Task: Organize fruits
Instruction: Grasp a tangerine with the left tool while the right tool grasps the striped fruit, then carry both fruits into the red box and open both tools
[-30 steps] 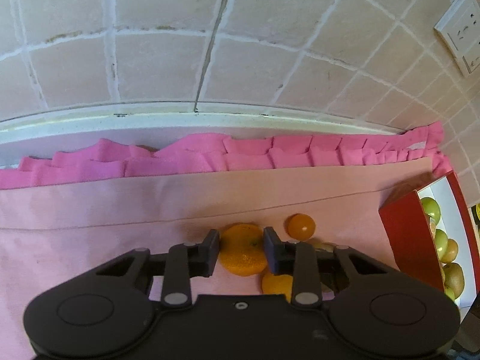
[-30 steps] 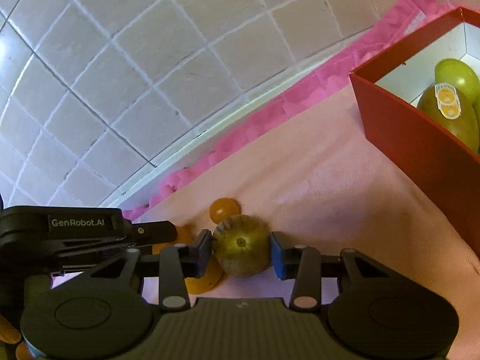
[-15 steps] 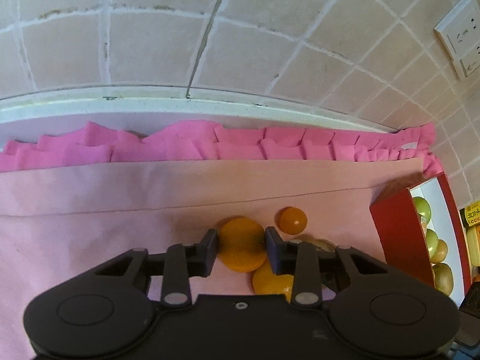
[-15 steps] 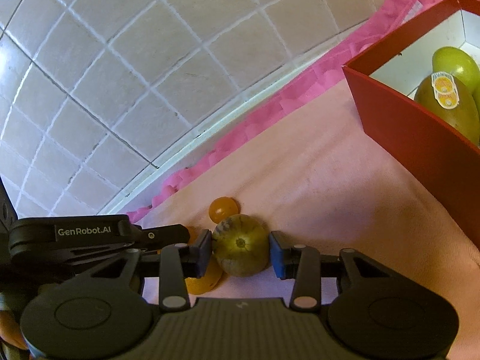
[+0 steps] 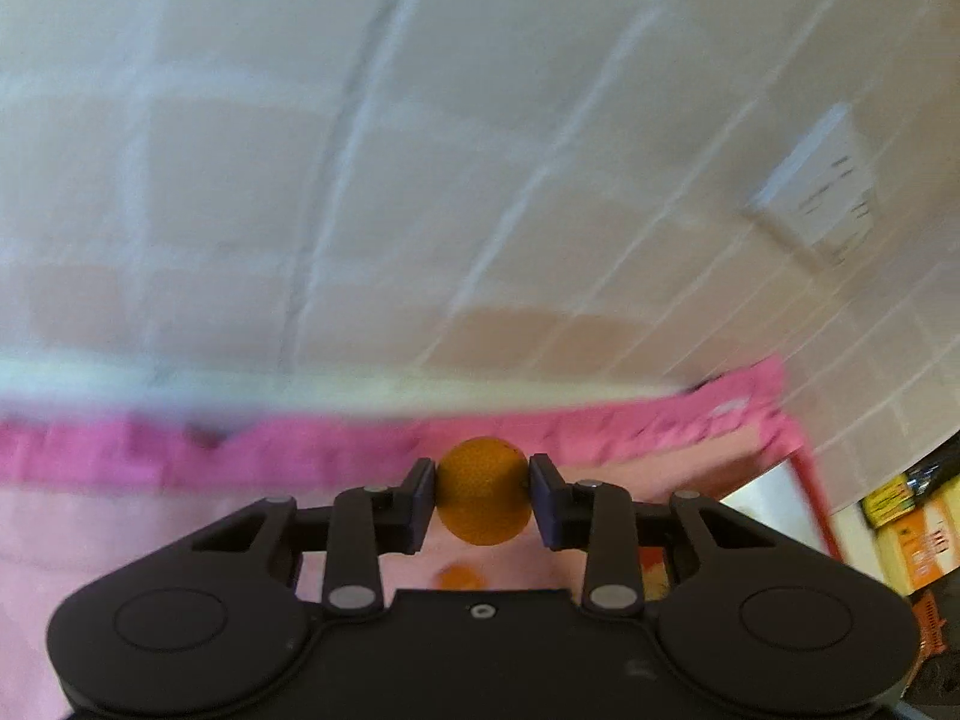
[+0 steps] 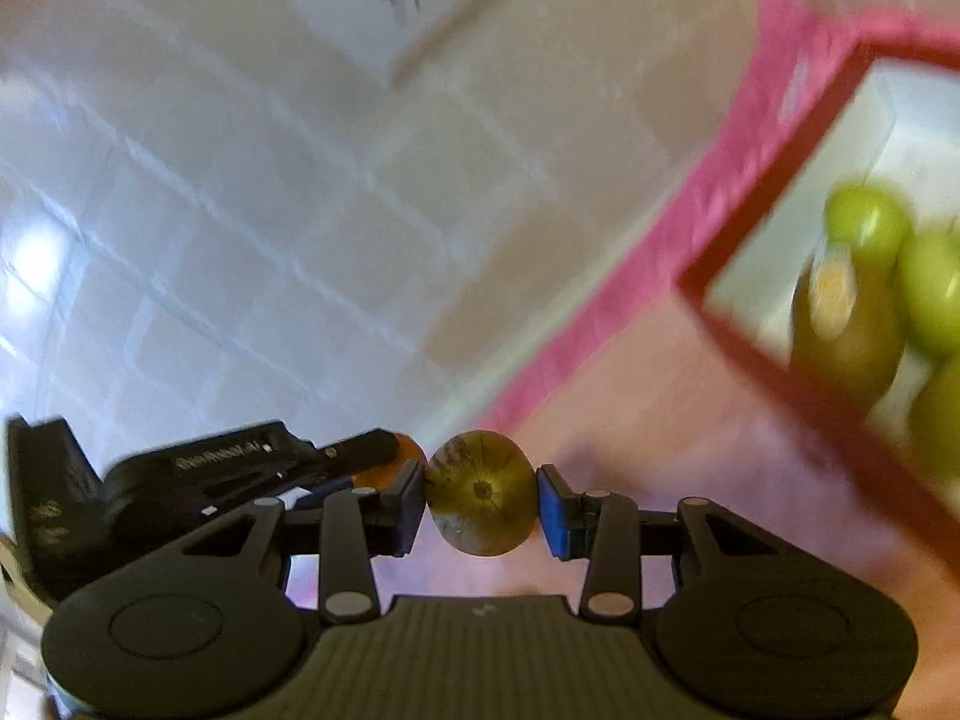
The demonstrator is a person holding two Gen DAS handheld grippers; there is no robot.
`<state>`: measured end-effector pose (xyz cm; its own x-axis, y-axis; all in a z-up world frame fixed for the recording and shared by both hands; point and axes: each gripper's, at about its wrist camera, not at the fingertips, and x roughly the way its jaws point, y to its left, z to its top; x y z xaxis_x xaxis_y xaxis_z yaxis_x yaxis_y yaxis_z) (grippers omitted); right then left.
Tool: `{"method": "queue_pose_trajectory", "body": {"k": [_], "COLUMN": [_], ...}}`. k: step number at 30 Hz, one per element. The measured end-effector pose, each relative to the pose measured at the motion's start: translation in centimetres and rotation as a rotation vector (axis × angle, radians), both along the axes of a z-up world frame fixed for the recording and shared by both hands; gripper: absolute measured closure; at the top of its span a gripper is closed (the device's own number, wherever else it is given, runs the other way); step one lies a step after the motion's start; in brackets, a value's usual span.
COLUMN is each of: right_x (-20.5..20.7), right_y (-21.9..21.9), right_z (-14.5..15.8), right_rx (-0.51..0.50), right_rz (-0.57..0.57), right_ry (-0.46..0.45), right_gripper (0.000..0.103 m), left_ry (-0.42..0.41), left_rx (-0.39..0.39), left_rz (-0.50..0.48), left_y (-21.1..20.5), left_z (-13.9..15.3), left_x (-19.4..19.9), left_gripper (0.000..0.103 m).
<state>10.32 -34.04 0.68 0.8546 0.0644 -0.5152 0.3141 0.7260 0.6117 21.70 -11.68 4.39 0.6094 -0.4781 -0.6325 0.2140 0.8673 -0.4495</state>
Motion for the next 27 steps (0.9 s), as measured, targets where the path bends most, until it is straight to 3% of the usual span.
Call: {"method": "queue_pose_trajectory", "body": {"k": [7,13,20,27], "right_x": [-5.7,-12.1,-15.5,-15.9], "right_y": [-5.4,-10.1,-12.8,-12.9], "right_z": [5.7,6.5,4.7,4.3], "right_rx": [-0.134,-0.233,-0.242,-0.278], "right_rz": [-0.232,-0.457,-0.603,-0.641], "right_ry": [-0.111,-0.042,0.139,0.238], "right_gripper": [0.061,0.061,0.061,0.061], "left_ry": [-0.15,-0.198,-0.091,0.097], "left_rx": [-0.066,-0.111,-0.063,-0.034], "left_rz": [-0.131,-0.309,-0.493,-0.502], "left_y": [-6.2,-14.4,-22.7,-24.4], "left_z": [5.2,6.5,3.2,-0.9], "left_x": [1.2,0.7,-0.5,-0.9], "left_gripper": [0.063,0.063,0.063,0.063]}}
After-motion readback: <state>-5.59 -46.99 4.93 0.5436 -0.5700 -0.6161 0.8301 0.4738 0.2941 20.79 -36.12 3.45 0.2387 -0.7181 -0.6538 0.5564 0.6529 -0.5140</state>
